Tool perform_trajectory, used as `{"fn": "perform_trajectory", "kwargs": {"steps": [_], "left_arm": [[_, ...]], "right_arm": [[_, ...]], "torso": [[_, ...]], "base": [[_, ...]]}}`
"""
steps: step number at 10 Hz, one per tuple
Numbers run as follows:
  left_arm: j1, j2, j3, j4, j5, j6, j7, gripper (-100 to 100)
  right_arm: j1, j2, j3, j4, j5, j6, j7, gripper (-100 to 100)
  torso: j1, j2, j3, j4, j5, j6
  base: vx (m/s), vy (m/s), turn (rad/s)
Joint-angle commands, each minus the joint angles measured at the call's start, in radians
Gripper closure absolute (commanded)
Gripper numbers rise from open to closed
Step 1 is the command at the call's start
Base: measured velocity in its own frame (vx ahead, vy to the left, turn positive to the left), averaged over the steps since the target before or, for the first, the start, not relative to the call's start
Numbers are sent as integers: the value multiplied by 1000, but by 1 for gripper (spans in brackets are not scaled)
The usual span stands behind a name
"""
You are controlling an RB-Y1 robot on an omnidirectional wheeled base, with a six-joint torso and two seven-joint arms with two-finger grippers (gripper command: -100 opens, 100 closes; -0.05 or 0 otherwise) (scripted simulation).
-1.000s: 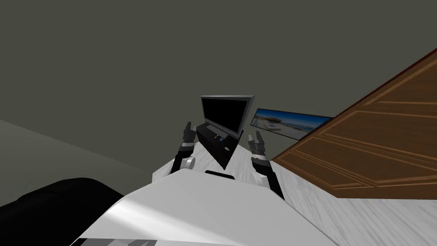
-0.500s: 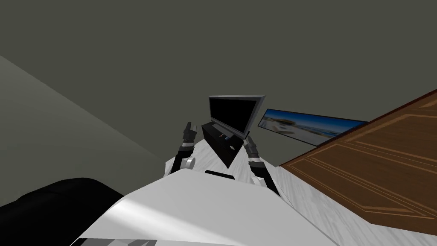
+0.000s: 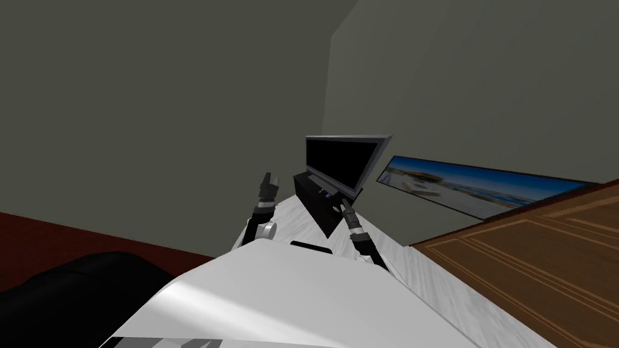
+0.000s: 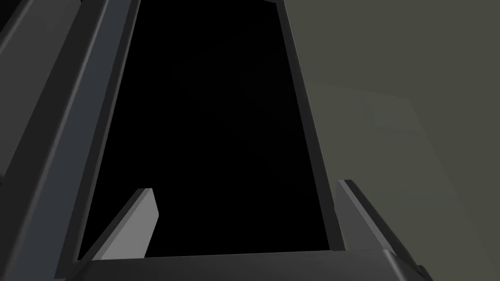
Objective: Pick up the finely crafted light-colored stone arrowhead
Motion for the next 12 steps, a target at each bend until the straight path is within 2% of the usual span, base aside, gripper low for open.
{"fn": "perform_trajectory", "kwargs": {"steps": [1, 2, 4, 5, 6, 7, 9, 11, 12], "left_arm": [[0, 0, 0, 0, 0, 0, 0, 0], [0, 0, 0, 0, 0, 0, 0, 0], [0, 0, 0, 0, 0, 0, 0, 0], [0, 0, 0, 0, 0, 0, 0, 0], [0, 0, 0, 0, 0, 0, 0, 0], [0, 0, 0, 0, 0, 0, 0, 0], [0, 0, 0, 0, 0, 0, 0, 0], [0, 0, 0, 0, 0, 0, 0, 0], [0, 0, 0, 0, 0, 0, 0, 0]], "right_arm": [[-4, -50, 34, 50, 2, 0, 14, -100], [-4, -53, 34, 67, 2, 0, 14, -100], [-17, -117, 95, 148, 7, 0, 38, -100], [-17, -136, 95, 173, 7, 0, 38, -100], [-25, -173, 127, 211, 12, 0, 52, -100], [-25, -178, 127, 227, 12, 0, 52, -100], [-41, -249, 195, 308, 25, 2, 82, -100], [-41, -260, 196, 338, 25, 2, 82, -100], [-50, -301, 231, 382, 33, 3, 99, -100]], "torso": [[0, 0, 0, 0, 0, 0], [0, -1, 0, 0, 0, -1], [-1, -2, -1, 0, 0, -1], [1, -1, -1, 0, 0, -1], [0, -2, -1, 0, 0, 0], [-1, -2, -1, 0, 0, 0], [-2, -3, -2, -1, 0, 0], [-1, -4, -2, -1, 0, 0], [-3, -4, -2, -1, 0, 1]], "base": [[-55, 80, 172], [-39, 57, 133], [-48, 83, 344], [-39, 73, 84], [-29, 72, 196], [-18, 47, 142], [-14, 72, 332], [5, 45, 38], [2, 42, 215]]}}
